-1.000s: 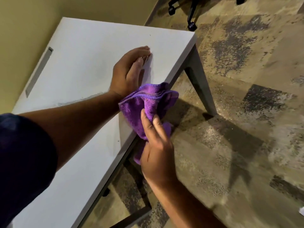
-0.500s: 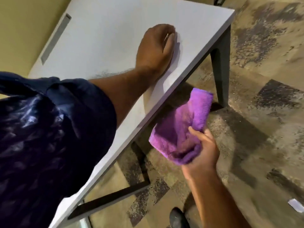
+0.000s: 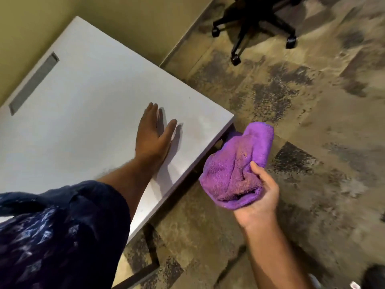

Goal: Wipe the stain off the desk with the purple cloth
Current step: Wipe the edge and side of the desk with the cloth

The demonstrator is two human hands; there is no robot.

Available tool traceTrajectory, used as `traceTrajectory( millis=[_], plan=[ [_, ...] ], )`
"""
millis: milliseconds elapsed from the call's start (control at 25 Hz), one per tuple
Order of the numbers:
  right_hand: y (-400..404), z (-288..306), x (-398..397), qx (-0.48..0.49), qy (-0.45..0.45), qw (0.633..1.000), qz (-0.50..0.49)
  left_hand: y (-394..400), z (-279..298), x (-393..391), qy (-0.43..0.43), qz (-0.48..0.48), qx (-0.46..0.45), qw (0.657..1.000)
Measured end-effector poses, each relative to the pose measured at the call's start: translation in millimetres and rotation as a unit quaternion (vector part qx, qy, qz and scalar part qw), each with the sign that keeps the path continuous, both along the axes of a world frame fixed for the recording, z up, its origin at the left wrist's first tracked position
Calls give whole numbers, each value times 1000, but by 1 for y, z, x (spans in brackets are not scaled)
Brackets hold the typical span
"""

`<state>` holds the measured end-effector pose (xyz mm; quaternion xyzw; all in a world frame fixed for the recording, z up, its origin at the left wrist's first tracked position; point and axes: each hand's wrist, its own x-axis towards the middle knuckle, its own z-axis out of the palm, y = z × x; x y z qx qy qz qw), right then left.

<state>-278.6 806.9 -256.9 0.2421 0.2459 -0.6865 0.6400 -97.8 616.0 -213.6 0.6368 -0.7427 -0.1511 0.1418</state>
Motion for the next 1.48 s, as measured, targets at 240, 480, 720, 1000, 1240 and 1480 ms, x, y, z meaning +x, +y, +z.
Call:
traceTrajectory(
  millis=[240,480,720,1000,1240,1480],
  plan=[
    [-65,29,-78,50,43,996,62,-4,5,-8,-64,42,8,997],
    [-119,44,-108,61,138,979,135,-5,15,-17,-82,43,38,995],
    [-153,50,-119,85,230,942,228,-8,16,-9,-76,36,45,995],
    [-216,66,-144,84,275,901,325,-12,17,-7,-80,40,60,994],
    [-271,47,-190,23,251,903,348,-12,21,-11,-100,52,59,992],
    [-302,-10,-237,12,229,900,371,-15,9,-118,-141,264,56,952]
  ],
)
